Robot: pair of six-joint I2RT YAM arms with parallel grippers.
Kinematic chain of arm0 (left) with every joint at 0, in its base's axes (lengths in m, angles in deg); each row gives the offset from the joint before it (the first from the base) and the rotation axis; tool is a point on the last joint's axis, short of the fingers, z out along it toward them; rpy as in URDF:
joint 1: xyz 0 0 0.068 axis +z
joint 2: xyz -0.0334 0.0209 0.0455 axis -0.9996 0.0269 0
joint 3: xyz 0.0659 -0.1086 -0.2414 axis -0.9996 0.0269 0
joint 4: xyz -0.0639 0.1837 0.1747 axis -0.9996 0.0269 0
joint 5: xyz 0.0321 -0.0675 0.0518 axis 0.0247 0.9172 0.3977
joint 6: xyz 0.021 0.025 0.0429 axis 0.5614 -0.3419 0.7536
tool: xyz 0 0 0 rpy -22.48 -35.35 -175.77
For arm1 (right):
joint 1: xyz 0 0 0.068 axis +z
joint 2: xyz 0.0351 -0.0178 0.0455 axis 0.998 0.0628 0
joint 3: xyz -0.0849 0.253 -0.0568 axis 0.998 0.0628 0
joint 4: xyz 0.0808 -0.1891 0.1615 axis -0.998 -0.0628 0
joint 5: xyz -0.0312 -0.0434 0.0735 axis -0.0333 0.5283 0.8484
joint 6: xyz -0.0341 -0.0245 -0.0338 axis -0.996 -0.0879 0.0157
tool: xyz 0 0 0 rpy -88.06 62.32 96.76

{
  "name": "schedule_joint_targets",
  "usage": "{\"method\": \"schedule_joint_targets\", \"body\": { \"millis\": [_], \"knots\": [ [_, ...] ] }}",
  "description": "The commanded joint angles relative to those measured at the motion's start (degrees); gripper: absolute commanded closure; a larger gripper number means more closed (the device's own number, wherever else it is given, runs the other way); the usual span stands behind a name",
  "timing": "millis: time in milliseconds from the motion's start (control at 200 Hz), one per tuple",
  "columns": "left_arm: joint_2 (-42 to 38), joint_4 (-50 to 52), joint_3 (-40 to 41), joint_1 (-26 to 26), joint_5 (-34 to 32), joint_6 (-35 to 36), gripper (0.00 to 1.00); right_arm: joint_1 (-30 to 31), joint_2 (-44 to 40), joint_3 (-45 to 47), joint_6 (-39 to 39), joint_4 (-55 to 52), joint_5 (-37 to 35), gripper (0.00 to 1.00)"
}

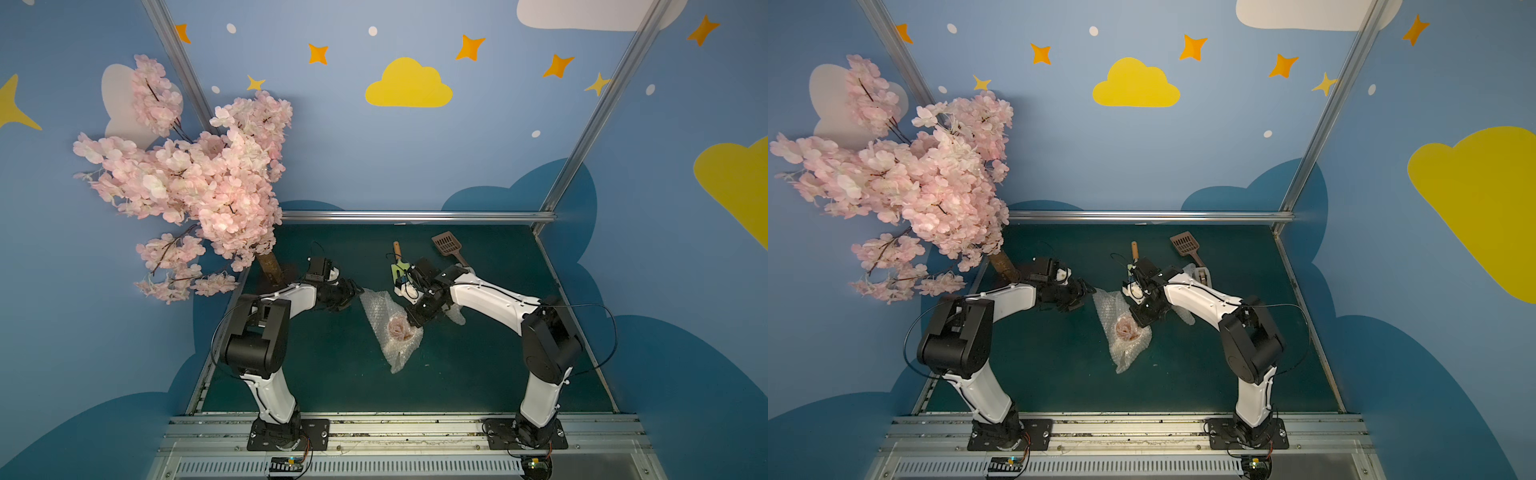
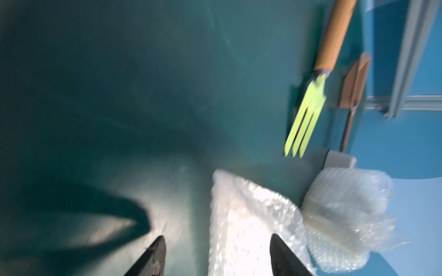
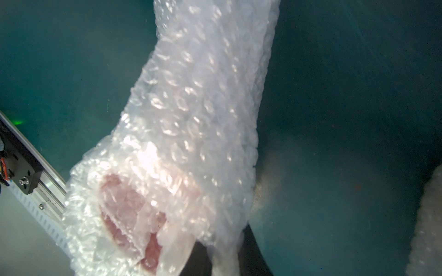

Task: Wrap mugs in bubble wrap
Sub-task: Wrap the mug in bubble wrap.

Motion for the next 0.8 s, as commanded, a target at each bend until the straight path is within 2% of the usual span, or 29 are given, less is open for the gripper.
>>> {"method": "schedule_joint_targets", "body": {
  "millis": [0,180,360,651,791],
  "knots": [
    [2.1,-9.0,0.9,0.3,2.4,-3.7,0.32,0.7,-0.5,0.0,-0.6,-2.8,0.1,1.00],
    [5.0,-14.0,1.2,0.4,4.1,-6.7,0.32,0.8,-0.6,-0.2,-0.3,-3.0,-0.3,1.00],
    [5.5,-14.4,0.7,-0.4,5.0,-8.2,0.39,0.9,-0.2,-1.4,0.5,-3.9,-1.7,1.00],
    [4.2,-13.4,2.3,-2.1,4.3,-7.9,0.51,0.9,0.2,-2.2,3.7,-3.4,-3.1,1.00],
    [5.7,-14.7,2.1,-2.6,6.2,-9.6,0.62,1.0,0.4,-2.7,4.3,-3.2,-3.4,1.00]
  ]
}}
